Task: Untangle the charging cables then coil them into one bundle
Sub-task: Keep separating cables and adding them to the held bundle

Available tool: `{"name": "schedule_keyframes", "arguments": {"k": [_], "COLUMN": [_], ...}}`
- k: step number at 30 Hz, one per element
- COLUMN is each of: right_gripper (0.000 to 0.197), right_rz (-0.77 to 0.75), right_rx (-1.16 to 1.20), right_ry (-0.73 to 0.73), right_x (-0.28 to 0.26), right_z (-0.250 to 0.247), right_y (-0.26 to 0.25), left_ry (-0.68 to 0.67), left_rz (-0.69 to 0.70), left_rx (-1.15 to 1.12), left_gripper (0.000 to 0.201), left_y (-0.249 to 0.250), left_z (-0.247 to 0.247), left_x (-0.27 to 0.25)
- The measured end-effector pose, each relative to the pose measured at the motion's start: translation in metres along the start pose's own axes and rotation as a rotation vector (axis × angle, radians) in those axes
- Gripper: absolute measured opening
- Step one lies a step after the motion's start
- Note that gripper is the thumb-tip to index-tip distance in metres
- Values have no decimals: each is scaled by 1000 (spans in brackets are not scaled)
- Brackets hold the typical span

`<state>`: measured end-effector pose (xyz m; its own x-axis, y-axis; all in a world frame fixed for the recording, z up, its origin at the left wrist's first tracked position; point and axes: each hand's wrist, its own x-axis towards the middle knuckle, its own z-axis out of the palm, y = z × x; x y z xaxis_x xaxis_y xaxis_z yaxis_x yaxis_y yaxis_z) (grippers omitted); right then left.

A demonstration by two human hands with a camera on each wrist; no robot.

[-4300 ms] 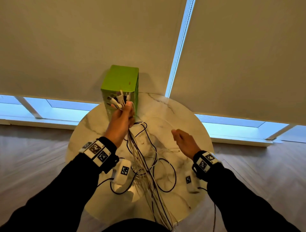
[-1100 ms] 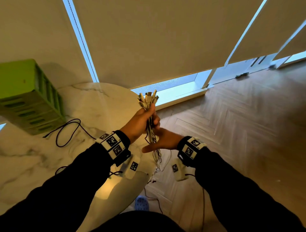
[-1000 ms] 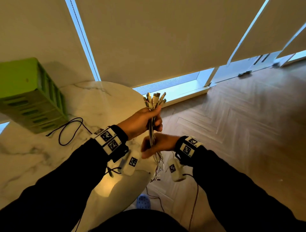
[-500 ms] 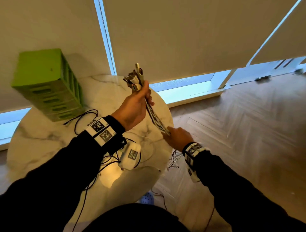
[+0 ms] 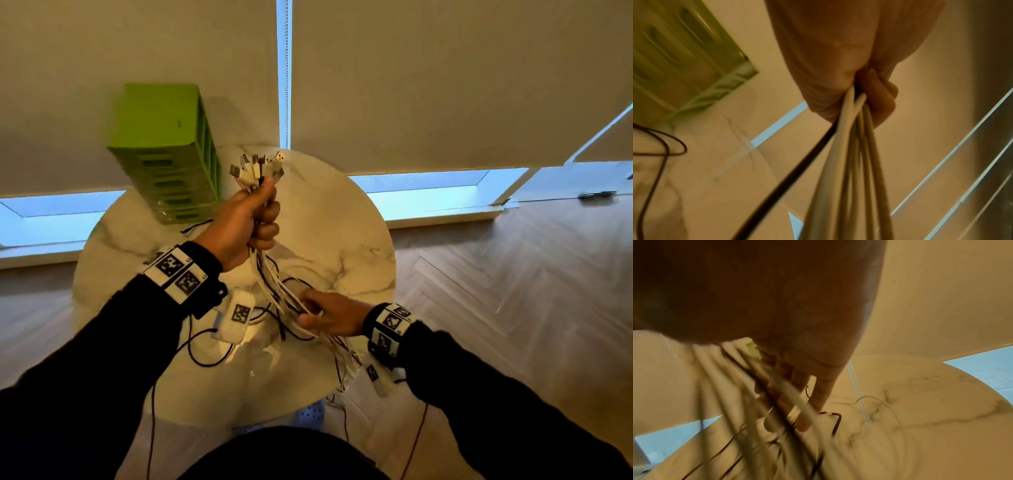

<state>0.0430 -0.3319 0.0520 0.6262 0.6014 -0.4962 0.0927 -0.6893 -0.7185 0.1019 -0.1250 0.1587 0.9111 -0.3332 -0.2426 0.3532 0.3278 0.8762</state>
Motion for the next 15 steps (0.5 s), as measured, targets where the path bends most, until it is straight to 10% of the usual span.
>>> {"name": "schedule_keyframes", "arguments": {"k": [4,10,15], "right_gripper": [69,55,28], "right_rz": [138,264,272], "right_rx": [245,-525,-657], "right_ry": [49,-390,-139], "right_x": [25,44,66], "right_z": [-11,29,16], "right_y": [1,27,46], "left_ry": [85,206,277], "left_rz": [31,75,61], "left_rx": [14,41,43], "left_gripper": [30,30,32], "left_y": [10,2,-15], "left_z": [-27,-56,-73], "left_x": [-21,-55,-78]}}
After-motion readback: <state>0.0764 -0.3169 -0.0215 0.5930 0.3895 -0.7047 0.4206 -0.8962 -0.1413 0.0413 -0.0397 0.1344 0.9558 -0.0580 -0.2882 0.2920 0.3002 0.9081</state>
